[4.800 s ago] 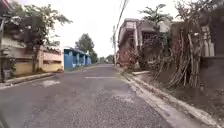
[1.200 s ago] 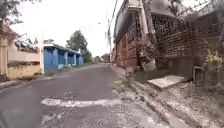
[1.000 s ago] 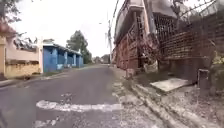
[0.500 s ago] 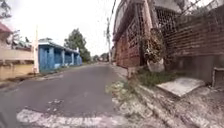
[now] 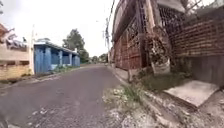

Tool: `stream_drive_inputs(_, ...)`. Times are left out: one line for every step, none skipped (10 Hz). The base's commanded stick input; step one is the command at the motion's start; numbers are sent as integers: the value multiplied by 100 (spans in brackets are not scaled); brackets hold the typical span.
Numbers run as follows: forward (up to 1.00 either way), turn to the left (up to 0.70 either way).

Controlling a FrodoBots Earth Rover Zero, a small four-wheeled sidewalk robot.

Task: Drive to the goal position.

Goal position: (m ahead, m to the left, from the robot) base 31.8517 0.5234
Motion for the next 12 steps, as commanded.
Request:
stream_drive_inputs(70,35)
stream_drive_inputs(70,35)
stream_drive_inputs(70,35)
stream_drive_inputs(70,35)
stream_drive_inputs(70,35)
stream_drive_inputs(70,35)
stream_drive_inputs(70,35)
stream_drive_inputs(70,35)
stream_drive_inputs(70,35)
stream_drive_inputs(70,1)
stream_drive_inputs(70,0)
stream_drive_inputs(70,0)
